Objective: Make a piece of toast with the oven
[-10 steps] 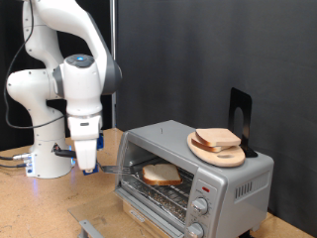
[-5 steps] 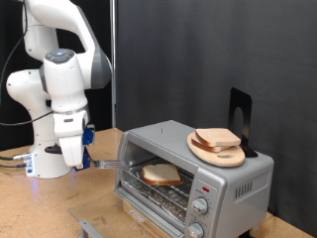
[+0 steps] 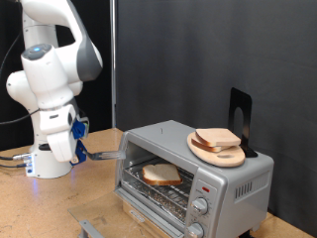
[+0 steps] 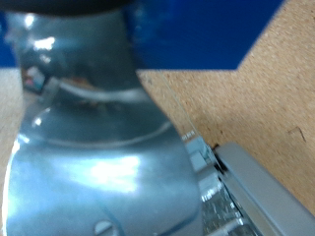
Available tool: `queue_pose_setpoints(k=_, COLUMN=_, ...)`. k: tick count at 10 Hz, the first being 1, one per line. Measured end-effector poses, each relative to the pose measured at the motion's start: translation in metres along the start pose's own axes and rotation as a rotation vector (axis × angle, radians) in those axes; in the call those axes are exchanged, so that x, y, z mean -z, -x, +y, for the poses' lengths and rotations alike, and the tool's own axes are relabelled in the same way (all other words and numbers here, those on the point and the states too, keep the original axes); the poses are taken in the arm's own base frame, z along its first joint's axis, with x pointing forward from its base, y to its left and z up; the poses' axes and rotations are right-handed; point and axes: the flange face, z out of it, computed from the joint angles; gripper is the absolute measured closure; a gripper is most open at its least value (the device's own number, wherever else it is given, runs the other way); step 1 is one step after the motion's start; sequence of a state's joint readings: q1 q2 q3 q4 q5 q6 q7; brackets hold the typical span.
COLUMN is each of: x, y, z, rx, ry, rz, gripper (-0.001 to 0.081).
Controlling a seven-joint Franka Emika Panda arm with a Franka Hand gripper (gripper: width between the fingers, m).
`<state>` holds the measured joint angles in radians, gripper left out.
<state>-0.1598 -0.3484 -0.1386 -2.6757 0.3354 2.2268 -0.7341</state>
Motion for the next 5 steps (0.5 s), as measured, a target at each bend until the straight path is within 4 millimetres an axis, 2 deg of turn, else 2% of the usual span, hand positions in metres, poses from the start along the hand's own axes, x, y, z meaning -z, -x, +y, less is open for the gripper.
queue_pose_setpoints(k=3, x=0.049, y=-0.007, z=-0.007, rx=0.009, ry=-0.044, rz=0.070, gripper=0.0415)
queue_pose_setpoints(k=5, x=0.065, y=-0.008, z=-0.013, rx=0.019, ry=-0.056, rz=0.077, gripper=0.0415)
